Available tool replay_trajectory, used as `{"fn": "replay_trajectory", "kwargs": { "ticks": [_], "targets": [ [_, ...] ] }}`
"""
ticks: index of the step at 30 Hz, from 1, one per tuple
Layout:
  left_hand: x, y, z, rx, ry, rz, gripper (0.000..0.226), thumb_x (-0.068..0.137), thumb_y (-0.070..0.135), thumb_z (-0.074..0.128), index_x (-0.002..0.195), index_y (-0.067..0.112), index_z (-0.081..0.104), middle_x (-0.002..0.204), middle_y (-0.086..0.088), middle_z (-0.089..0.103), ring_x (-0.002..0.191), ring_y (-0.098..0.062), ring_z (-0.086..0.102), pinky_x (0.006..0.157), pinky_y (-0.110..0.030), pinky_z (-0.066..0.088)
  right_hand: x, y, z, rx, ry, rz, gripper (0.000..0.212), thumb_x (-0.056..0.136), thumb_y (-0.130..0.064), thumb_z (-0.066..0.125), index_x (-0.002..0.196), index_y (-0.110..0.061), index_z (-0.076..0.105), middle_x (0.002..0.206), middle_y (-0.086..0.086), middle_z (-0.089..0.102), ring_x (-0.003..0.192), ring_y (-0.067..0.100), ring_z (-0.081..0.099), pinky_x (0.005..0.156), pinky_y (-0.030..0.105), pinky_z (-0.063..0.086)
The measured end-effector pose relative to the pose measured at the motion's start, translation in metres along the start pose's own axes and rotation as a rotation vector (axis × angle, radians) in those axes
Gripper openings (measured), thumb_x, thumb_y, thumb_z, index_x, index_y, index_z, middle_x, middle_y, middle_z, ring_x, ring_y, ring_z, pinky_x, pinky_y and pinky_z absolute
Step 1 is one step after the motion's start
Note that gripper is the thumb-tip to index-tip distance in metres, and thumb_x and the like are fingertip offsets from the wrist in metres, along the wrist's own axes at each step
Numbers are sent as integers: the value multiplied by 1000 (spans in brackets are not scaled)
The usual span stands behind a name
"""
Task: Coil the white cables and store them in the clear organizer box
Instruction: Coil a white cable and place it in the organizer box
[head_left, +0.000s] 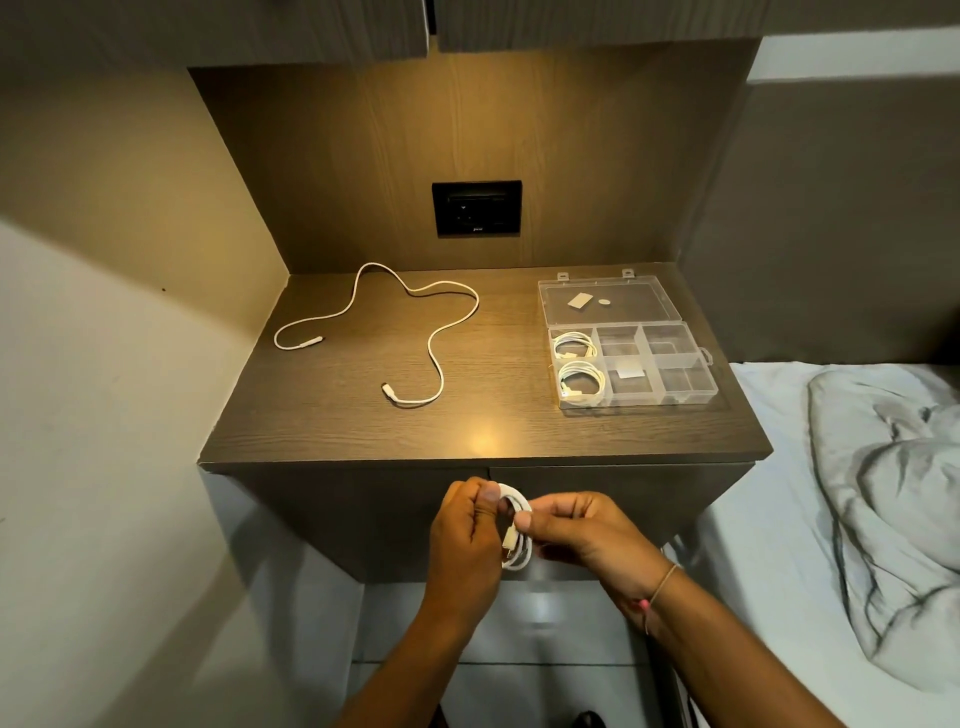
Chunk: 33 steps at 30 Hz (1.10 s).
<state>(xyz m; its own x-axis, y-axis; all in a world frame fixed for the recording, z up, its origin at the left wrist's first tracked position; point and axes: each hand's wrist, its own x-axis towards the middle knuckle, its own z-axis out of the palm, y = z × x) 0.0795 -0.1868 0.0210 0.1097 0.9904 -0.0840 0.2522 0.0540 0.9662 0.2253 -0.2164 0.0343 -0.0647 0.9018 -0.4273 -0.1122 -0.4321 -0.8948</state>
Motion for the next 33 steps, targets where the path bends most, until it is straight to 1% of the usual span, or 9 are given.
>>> {"fn": "replay_trajectory", "kwargs": {
  "ticks": [3,8,12,15,19,24,27,30,33],
  "targets": [
    [-1,-1,1,18,-28,13,25,101,19,43,93,3,61,92,-18,63,85,-26,65,78,-38,58,-1,3,1,111,-28,94,19,93,-19,61,98,-10,77,98,15,76,92,22,70,94,38,52],
    [-2,-3,2,62,-23,51,21,100,16,45,88,11,62,91,-13,63,83,-19,65,71,-19,54,-3,7,3,326,-156,124,34,90,-24,59,118,-8,68,112,15,70,110,27,65,105,50,48],
    [0,0,3,63,-5,75,21,100,16,46,84,20,58,88,-8,64,80,-15,65,68,-16,54,-4,5,3,135,-266,-10,55,69,1,73,122,-8,61,107,12,68,106,27,64,100,48,51],
    [2,0,4,69,-3,70,19,100,16,46,86,15,59,90,-11,65,82,-17,66,70,-17,53,-4,6,5,-17,-176,-79,45,73,8,74,111,-12,61,94,3,69,91,17,65,82,32,56],
    [8,0,-2,74,10,74,22,100,16,45,85,15,60,88,-10,63,80,-14,62,68,-12,48,-7,12,7,-57,-99,-216,29,88,-3,68,114,-12,60,92,-6,69,93,9,65,86,24,53],
    [11,-4,-6,78,-29,50,24,100,21,44,94,7,63,92,-11,65,86,-18,65,73,-23,53,-8,19,13,-105,15,-355,37,94,-21,58,131,-17,59,121,1,71,116,18,64,97,30,53],
    [12,-5,-6,62,-47,38,26,101,21,43,84,13,60,88,-10,64,83,-19,65,70,-23,54,-10,18,13,-78,93,-368,32,97,-30,48,121,-27,68,115,0,74,110,20,68,90,29,55],
    [10,-7,-3,14,-85,36,29,101,21,43,80,11,61,82,-10,66,76,-16,65,66,-21,53,-10,18,11,-10,173,-316,38,97,-38,41,109,-26,75,101,15,75,93,36,68,84,42,57],
    [9,-10,1,-115,-130,-43,34,101,25,42,86,4,64,81,-13,71,74,-17,67,69,-27,56,-7,18,10,-7,205,-279,45,95,-45,40,101,-21,77,93,19,75,81,27,64,77,42,56]
  ]
}}
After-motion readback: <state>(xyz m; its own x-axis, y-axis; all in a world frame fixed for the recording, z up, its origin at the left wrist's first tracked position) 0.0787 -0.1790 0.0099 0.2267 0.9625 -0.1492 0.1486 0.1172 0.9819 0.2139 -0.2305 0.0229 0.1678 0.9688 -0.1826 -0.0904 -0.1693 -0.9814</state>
